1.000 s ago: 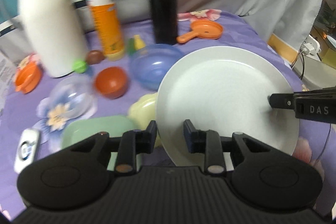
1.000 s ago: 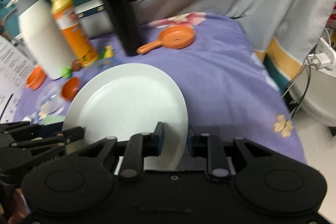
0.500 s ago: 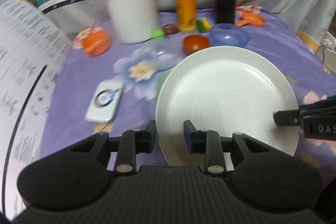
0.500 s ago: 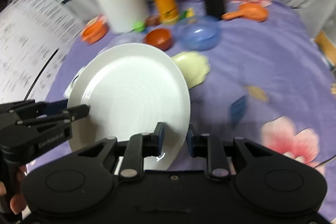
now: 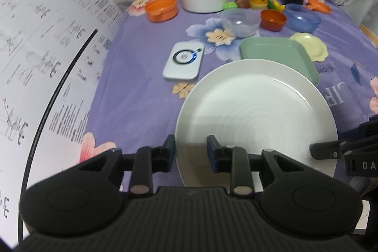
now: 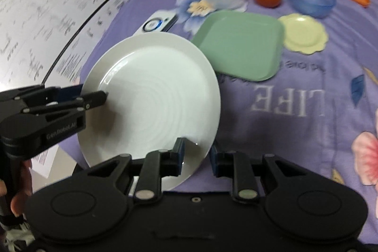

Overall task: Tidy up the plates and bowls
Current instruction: 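Lift the white plate with the right gripper and carry it beside the green plate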

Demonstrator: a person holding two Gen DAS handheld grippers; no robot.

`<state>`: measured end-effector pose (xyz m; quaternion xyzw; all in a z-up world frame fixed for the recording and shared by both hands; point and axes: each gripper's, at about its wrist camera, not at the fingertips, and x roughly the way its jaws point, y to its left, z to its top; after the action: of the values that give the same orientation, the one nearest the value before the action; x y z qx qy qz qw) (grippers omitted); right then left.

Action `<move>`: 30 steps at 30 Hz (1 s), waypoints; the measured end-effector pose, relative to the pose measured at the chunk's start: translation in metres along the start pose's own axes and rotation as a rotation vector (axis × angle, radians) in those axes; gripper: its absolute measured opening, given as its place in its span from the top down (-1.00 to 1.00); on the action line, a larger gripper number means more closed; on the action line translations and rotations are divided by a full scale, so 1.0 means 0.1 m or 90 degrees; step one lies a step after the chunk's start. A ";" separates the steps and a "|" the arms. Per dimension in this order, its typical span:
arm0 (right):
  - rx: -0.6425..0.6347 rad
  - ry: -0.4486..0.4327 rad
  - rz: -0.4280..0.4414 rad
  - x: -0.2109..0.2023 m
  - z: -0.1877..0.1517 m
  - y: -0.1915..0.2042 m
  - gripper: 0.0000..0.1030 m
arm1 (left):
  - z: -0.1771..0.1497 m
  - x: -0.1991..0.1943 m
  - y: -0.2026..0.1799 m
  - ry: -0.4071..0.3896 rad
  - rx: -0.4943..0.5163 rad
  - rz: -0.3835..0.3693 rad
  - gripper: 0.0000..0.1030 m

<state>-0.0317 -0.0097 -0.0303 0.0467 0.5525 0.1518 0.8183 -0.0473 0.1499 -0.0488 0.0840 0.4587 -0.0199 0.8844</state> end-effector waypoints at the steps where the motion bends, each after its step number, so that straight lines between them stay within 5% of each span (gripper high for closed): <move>1: -0.005 0.006 0.000 0.02 0.00 0.05 0.53 | -0.02 0.02 0.03 0.002 -0.003 0.000 0.46; 16: -0.015 0.058 -0.021 0.38 0.12 0.28 0.46 | -0.09 0.42 0.14 0.049 -0.015 -0.016 0.44; 18: -0.020 0.058 -0.019 0.42 0.15 0.25 0.45 | -0.10 0.44 0.13 0.050 -0.009 -0.015 0.29; 19: -0.025 0.057 -0.019 0.42 0.15 0.25 0.38 | -0.10 0.44 0.12 0.047 -0.005 -0.015 0.17; 20: -0.032 0.053 -0.019 0.41 0.15 0.25 0.28 | -0.10 0.43 0.11 0.042 -0.001 -0.013 -0.19; 21: -0.038 0.047 -0.021 0.41 0.16 0.25 -0.04 | -0.11 0.41 0.10 0.031 0.002 -0.009 -0.50; 23: -0.045 0.030 -0.027 0.39 0.17 0.22 -0.55 | -0.10 0.37 0.08 0.006 0.010 0.002 -0.77; 27: -0.048 -0.004 -0.023 0.27 0.20 0.16 -0.97 | -0.06 0.30 0.05 -0.029 0.016 0.001 -0.99; 30: -0.026 -0.021 -0.016 0.17 0.21 0.04 -1.00 | -0.01 0.26 0.06 -0.049 0.011 -0.009 -1.00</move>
<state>-0.0077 0.0007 -0.0364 0.0256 0.5362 0.1519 0.8299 -0.0327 0.1572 -0.0699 0.0874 0.4249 -0.0334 0.9004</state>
